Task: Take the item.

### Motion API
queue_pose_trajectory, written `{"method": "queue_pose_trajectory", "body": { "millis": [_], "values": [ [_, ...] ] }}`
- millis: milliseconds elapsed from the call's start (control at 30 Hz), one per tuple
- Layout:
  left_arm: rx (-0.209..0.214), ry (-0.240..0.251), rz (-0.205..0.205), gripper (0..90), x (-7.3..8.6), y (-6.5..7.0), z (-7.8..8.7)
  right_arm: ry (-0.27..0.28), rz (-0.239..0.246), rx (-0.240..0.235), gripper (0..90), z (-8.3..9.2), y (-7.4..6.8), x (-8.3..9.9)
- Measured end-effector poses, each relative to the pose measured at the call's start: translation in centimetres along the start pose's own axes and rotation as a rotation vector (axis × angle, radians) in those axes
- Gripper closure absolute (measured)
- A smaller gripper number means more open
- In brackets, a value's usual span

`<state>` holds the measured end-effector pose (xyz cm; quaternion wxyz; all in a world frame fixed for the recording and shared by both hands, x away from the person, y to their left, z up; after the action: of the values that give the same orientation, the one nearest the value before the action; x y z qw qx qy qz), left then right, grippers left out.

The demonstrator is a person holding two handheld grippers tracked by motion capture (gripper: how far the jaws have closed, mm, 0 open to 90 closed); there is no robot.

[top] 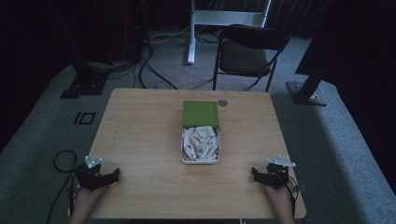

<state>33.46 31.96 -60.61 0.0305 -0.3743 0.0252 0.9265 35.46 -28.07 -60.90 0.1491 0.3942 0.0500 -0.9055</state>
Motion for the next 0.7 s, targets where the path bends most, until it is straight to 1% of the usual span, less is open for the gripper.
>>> {"method": "queue_pose_trajectory", "body": {
  "millis": [267,333,400,467,533,600,700],
  "values": [
    [0.000,0.000,0.000,2.6,0.00,0.00,0.00,-0.005,0.003,-0.006,12.2,0.03,0.02,0.00],
    [0.000,0.000,0.000,2.6,0.00,0.00,0.00,-0.011,0.006,-0.008,12.2,0.03,0.04,-0.03],
    [0.000,0.000,0.000,2.6,-0.01,-0.01,0.00,-0.032,0.014,-0.013,12.3,-0.01,0.09,-0.19],
    [0.000,0.000,0.000,2.6,-0.01,0.00,0.00,-0.043,0.010,-0.012,12.2,-0.03,0.10,-0.25],
    [0.000,0.000,0.000,2.6,-0.01,-0.01,0.00,-0.037,0.001,-0.007,12.3,0.11,0.11,-0.41],
    [0.000,0.000,0.000,2.6,-0.01,0.00,0.00,-0.035,-0.024,-0.048,12.3,0.22,-0.20,-0.52],
    [0.000,0.000,0.000,2.6,-0.01,-0.01,0.00,-0.034,-0.003,-0.051,12.4,0.37,-0.65,-0.80]
  ]
}}
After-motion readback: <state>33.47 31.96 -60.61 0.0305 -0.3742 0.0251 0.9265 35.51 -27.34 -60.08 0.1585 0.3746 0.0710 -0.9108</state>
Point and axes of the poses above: each handheld gripper's, and its own axes: z roughly backward along the jaws, x roughly out of its underside, y roughly to its right, the point moved 8 cm from there along -z, roughly forward along the jaws, and after that the axes turned 3 degrees about z, right-handed, at the moved point
